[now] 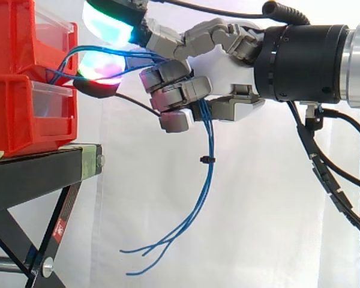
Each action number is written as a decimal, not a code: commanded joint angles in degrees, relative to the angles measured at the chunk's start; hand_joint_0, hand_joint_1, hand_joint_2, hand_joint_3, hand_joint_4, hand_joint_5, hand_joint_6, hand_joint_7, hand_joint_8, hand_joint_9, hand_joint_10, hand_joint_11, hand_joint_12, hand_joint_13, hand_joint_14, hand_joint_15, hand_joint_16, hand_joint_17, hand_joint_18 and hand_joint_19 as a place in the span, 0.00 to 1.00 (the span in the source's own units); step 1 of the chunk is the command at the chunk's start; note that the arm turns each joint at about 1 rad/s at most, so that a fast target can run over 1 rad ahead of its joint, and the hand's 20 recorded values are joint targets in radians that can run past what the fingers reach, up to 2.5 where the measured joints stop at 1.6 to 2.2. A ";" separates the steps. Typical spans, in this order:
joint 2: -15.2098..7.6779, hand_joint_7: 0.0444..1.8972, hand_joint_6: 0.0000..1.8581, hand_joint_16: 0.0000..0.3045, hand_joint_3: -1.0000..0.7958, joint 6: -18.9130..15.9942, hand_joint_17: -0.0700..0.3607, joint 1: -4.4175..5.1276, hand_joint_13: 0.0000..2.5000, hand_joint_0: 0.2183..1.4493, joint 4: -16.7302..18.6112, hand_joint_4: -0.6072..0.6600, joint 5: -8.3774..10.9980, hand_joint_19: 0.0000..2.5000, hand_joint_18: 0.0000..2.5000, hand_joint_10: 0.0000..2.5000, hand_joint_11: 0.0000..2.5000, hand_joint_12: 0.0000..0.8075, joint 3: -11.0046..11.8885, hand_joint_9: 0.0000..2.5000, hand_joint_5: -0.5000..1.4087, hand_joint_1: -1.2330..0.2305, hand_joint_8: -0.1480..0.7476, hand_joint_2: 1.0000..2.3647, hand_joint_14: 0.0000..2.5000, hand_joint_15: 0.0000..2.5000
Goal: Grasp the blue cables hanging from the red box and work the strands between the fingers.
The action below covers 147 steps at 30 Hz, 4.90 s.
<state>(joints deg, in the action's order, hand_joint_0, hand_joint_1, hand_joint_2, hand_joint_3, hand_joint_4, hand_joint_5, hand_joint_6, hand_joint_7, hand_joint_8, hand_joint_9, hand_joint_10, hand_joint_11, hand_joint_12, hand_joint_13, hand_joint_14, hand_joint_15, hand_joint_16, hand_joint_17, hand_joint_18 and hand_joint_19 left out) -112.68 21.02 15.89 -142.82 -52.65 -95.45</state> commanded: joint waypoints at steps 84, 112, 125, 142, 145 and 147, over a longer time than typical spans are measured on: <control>0.00 0.58 0.57 0.15 0.37 0.07 0.40 0.02 0.40 0.57 -0.62 0.64 0.00 0.51 0.55 1.00 0.99 0.52 0.00 0.27 0.28 0.35 0.59 0.01 1.00 0.53; 0.00 0.66 0.01 0.15 0.52 -0.02 0.40 0.11 0.40 0.67 -0.62 0.78 0.62 0.51 0.55 1.00 0.99 0.52 0.00 0.27 0.57 0.40 0.59 0.07 1.00 0.53; 0.00 0.59 0.75 0.15 0.18 -0.02 0.40 0.11 0.40 0.54 -0.62 0.61 0.62 0.51 0.55 1.00 0.99 0.52 0.00 0.27 0.23 0.30 0.59 0.01 1.00 0.53; 0.00 0.51 0.01 0.15 0.43 -0.55 0.40 0.11 0.40 0.72 -1.58 0.80 0.62 0.51 0.55 1.00 0.99 0.52 0.00 0.27 0.50 0.40 0.59 0.01 1.00 0.53; 0.00 0.75 0.01 0.15 0.44 -0.81 0.40 0.11 0.40 0.83 -1.58 0.64 0.62 0.51 0.55 1.00 0.99 0.52 0.00 0.27 0.58 0.39 0.59 0.01 1.00 0.53; 0.00 0.73 0.23 0.15 0.43 -0.81 0.40 0.11 0.40 0.82 -1.58 0.60 0.62 0.51 0.55 1.00 0.99 0.52 0.00 0.27 0.48 0.38 0.59 0.01 1.00 0.53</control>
<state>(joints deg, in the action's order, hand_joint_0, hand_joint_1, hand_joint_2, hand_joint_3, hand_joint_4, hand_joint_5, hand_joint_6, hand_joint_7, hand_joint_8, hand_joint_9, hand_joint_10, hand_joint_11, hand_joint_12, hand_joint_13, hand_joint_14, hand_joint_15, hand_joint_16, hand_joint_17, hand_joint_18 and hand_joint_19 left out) -112.68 20.36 16.00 -144.36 -52.03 -95.45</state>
